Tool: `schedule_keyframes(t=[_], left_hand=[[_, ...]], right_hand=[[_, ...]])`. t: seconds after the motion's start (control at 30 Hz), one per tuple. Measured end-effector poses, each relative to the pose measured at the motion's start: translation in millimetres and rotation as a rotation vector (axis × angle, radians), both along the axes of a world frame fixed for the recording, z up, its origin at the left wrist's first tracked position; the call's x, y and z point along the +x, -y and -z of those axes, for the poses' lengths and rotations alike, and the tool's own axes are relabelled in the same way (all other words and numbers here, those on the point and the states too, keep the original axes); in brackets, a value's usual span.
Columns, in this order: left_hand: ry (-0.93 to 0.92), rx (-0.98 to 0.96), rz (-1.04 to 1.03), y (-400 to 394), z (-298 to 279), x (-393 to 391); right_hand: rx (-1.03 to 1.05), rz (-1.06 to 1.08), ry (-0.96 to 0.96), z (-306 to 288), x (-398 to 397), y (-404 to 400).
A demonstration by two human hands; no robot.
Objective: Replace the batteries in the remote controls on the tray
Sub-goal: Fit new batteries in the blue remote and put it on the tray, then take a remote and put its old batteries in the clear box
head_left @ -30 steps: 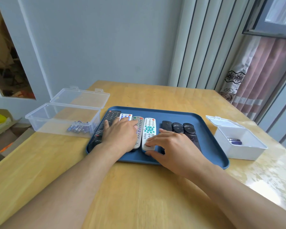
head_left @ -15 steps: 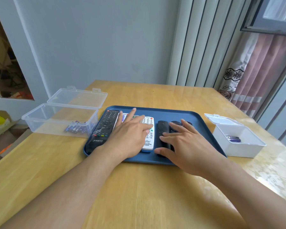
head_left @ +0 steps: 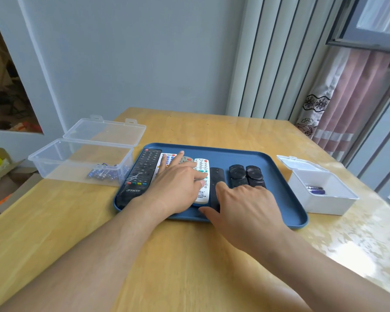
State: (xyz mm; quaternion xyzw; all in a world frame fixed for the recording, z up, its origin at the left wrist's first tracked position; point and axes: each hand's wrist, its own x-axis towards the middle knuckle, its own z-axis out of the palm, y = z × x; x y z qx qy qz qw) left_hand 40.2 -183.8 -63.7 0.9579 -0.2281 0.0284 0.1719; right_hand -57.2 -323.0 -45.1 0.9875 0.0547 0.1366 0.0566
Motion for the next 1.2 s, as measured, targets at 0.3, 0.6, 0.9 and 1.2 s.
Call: schedule_keyframes(t=[0.3,0.6,0.9,1.2], left_hand=[[-0.038,-0.009,0.001,0.3,-0.4,0.2],[0.148,-0.218,0.012,4.3,-4.2,-6.6],[-0.174,-0.708,0.115,22.9,-9.9,-16.9],[-0.386,-1.527,0.092,30.6,-24.1,-28.6]], right_hand=[[0.128,0.103,0.029,-5.4,2.5,2.7],[0.302,0.224,0.119,-30.7,3.7,26.8],[1.04,-0.007,0.206,-46.5,3.4,43.0],[1.542,-0.106,-0.239,-30.2,7.2,27.7]])
